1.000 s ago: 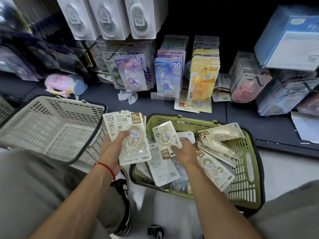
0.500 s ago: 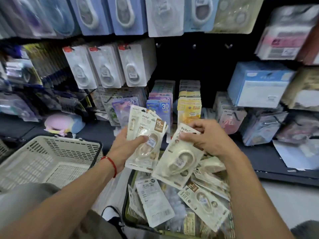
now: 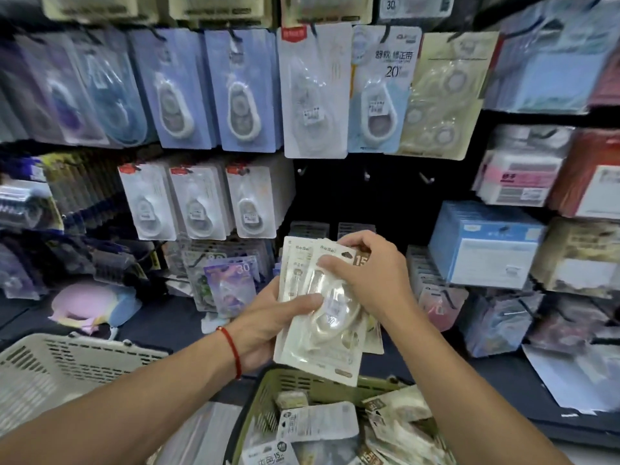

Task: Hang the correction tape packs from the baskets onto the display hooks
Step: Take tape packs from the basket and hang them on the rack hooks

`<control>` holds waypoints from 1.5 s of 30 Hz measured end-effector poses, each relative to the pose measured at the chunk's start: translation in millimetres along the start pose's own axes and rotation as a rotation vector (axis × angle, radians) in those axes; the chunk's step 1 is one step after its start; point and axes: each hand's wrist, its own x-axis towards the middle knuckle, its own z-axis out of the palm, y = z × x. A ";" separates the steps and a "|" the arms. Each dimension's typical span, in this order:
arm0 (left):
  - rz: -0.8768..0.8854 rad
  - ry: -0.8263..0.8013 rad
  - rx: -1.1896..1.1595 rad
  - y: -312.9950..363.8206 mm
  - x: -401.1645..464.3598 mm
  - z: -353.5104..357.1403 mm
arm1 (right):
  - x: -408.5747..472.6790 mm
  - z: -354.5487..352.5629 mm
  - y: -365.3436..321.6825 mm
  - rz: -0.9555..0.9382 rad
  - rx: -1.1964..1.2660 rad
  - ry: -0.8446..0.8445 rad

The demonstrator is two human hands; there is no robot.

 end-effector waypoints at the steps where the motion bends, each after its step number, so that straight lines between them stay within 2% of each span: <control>1: 0.007 0.029 -0.022 1.5 3.3 -0.3 | 2.3 2.2 -2.2 -0.006 0.016 0.047; 4: 0.050 0.139 -0.071 13.8 12.1 -1.7 | 4.5 -0.1 -4.0 -0.006 0.022 0.165; 6: 0.137 0.183 -0.088 24.0 15.9 -4.9 | -3.9 -2.0 -4.3 0.074 0.071 0.086; 9: 0.236 0.247 -0.100 34.5 15.0 -9.6 | -20.4 9.1 -1.6 0.137 0.117 -0.129; 16: 0.276 0.213 -0.205 49.5 4.0 -28.4 | -10.9 28.5 -14.1 0.121 0.350 -0.181; 18: 0.321 0.292 -0.161 54.4 -1.9 -36.0 | -5.7 32.3 -15.8 0.095 0.336 -0.135; 22: 0.466 0.594 0.031 63.2 -10.7 -51.2 | 18.1 41.2 -19.2 0.046 0.250 0.022; 24: 0.510 0.661 0.047 66.7 -14.0 -57.1 | 29.2 46.7 -22.6 0.032 0.217 0.047; 32: 0.544 0.685 0.088 73.3 -26.5 -66.0 | 44.0 66.2 -16.5 0.043 0.193 0.162; 36: 0.579 0.704 0.086 73.4 -25.2 -67.4 | 65.3 82.1 -7.8 0.008 0.041 0.222; 43: 0.544 0.665 0.051 63.5 -16.6 -62.0 | 126.8 86.7 7.2 0.217 -0.301 0.032; 45: 0.538 0.639 0.066 59.5 -14.6 -61.9 | 118.6 82.3 1.7 0.194 -0.337 0.037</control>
